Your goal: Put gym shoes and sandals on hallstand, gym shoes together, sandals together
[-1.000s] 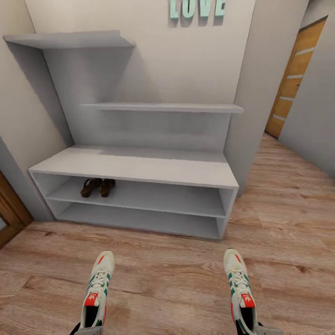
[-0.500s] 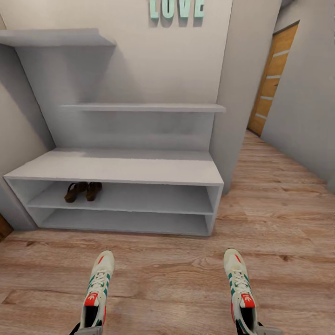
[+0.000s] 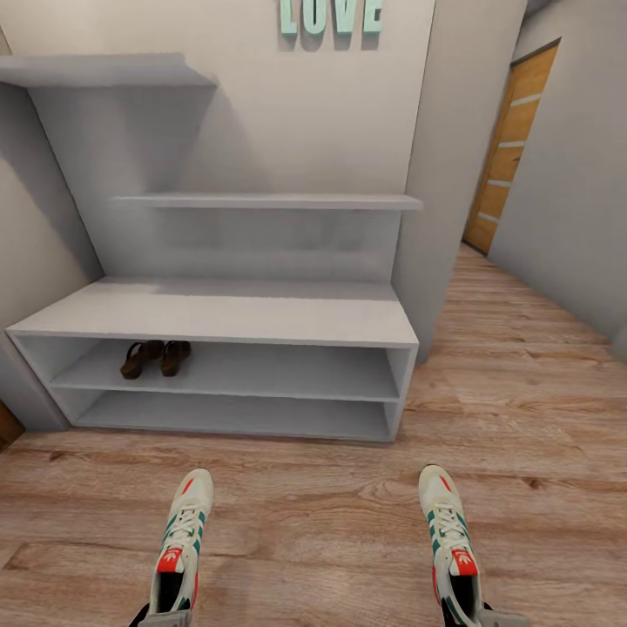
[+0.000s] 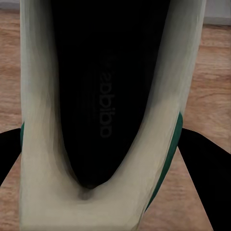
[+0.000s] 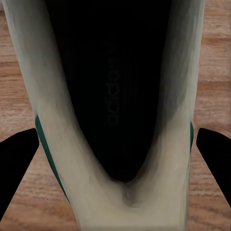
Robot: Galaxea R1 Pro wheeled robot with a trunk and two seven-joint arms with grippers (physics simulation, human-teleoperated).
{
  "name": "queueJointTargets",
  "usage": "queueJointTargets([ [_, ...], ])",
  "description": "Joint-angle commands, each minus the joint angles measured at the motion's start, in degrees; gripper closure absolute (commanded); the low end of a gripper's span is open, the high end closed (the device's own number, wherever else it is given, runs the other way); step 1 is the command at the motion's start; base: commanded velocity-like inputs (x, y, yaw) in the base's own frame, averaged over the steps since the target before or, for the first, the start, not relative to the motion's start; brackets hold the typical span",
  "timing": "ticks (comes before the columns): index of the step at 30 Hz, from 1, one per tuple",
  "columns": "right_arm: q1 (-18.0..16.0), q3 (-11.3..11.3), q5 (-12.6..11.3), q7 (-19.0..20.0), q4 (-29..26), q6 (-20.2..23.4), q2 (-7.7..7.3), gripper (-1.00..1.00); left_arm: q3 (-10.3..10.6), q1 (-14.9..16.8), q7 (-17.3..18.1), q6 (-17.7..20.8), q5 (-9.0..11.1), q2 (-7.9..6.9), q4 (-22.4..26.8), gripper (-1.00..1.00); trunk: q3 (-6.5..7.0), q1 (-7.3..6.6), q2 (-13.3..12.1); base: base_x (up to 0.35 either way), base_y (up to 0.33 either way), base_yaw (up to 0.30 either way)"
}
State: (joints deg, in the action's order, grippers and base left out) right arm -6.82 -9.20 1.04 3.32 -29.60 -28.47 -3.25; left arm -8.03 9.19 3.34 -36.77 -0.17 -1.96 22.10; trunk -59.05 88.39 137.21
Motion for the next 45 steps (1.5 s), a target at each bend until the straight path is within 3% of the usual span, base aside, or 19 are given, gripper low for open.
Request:
queueJointTargets([
  [1, 0.0, -0.3, 0.1, 0.3, 0.0, -0.2, 0.03, 1.0, -0.3, 0.0, 0.4, -0.2, -0.1, 0.03, 0.0, 1.0, -0.05, -0.01, 0.0, 0.0, 0.0, 0.0],
  [17, 0.0, -0.5, 0.0, 0.1, -0.6, -0.2, -0.02, 1.0, -0.2, 0.0, 0.4, -0.1, -0.3, 0.1, -0.1, 1.0, -0.05, -0.01, 0.0, 0.0, 0.0, 0.0],
  [19, 0.0, -2.4, -0.6, 0.0, -0.6, -0.2, -0.45, 1.0, -0.1, 0.2, 0.3, 0.4, -0.5, 0.11, 0.1, 1.0, -0.05, -0.01, 0.0, 0.0, 0.0, 0.0],
  [20, 0.0, -4.5, -0.9, 0.0, -0.6, -0.2, -0.7, 1.0, 0.0, 0.5, 0.3, 0.6, -0.5, 0.13, 0.1, 1.0, -0.05, -0.01, 0.0, 0.0, 0.0, 0.0],
  [21, 0.0, -12.4, -1.3, 0.0, -0.9, -0.1, -3.87, 1.0, 0.0, 1.2, 0.3, 3.8, -0.6, 0.29, 1.0, 1.0, -0.05, -0.01, 0.0, 0.0, 0.0, 0.0],
  [22, 0.0, -14.3, -1.4, 0.1, -1.0, 0.0, -5.02, 1.0, 0.0, 1.7, 0.3, 4.9, -0.6, 0.36, 1.2, 1.0, -0.05, -0.01, 0.0, 0.0, 0.0, 0.0],
  [28, 0.0, -19.8, -1.5, 0.1, -2.1, 0.4, -8.49, 1.0, 0.1, 5.8, 0.3, 9.4, -1.0, 0.59, 1.5, 1.0, -0.05, -0.01, 0.0, 0.0, 0.0, 0.0],
  [33, 0.0, -22.3, -1.5, 0.1, -4.0, 1.5, -9.54, 1.0, 0.2, 10.1, 0.4, 14.9, -2.3, 0.63, 1.5, 1.0, -0.05, -0.01, 0.0, 0.0, 0.0, 0.0],
  [39, 0.0, -26.8, -1.4, 0.1, -7.7, 9.7, -10.97, 1.0, 1.0, 15.7, 0.4, 23.5, -3.5, 0.64, 1.6, 1.0, -0.05, -0.01, 0.0, 0.0, 0.0, 0.0],
  [43, 0.0, -31.8, -1.4, 0.2, -9.6, 16.4, -12.45, 1.0, 2.1, 19.2, 0.4, 28.7, -3.7, 0.71, 1.6, 1.0, -0.05, -0.01, 0.0, 0.0, 0.0, 0.0],
  [45, 0.0, -33.2, -1.4, 0.1, -10.0, 17.9, -12.95, 1.0, 2.6, 20.3, 0.4, 30.3, -3.7, 0.72, 1.6, 1.0, -0.05, -0.01, 0.0, 0.0, 0.0, 0.0],
])
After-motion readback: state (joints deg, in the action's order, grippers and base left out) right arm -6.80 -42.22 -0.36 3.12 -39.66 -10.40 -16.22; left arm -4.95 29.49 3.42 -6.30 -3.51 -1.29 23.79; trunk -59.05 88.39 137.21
